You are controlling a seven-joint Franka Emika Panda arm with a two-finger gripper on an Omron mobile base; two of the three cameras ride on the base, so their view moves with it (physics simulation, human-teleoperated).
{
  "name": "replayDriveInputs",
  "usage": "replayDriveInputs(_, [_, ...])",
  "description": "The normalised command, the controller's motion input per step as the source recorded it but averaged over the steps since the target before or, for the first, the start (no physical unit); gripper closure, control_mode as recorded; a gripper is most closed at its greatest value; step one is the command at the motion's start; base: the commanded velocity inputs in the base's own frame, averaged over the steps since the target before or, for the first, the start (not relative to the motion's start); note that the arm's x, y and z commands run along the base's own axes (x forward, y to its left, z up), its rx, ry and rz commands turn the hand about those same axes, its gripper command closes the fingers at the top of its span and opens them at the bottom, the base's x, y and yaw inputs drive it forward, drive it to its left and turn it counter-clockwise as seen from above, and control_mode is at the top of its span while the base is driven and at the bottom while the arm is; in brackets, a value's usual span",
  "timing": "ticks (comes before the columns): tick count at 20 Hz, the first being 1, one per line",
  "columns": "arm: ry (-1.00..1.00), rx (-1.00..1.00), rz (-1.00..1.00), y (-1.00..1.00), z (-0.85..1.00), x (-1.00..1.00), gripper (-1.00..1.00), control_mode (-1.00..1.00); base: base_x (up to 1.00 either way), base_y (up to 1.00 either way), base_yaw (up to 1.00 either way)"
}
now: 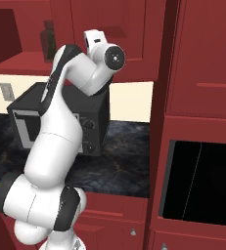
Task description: Pick the jar and candle from the dining table and place them in the open cabinet. Close the cabinet after placing the objects.
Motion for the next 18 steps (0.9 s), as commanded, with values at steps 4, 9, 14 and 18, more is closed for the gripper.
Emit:
replayDriveInputs(4, [0.00, -0.11, 0.00, 0.18, -0.02, 0.56, -1.00, -1.00, 0.00, 0.00, 0.00])
replayDriveInputs(9, [0.00, -0.10, 0.00, 0.19, -0.06, 0.43, -1.00, -1.00, 0.00, 0.00, 0.00])
replayDriveInputs(14, [0.01, -0.08, 0.00, 0.11, -0.19, 0.51, -1.00, -1.00, 0.00, 0.00, 0.00])
replayDriveInputs(18, [0.06, -0.07, 0.00, 0.01, -0.26, 0.65, -1.00, -1.00, 0.00, 0.00, 0.00])
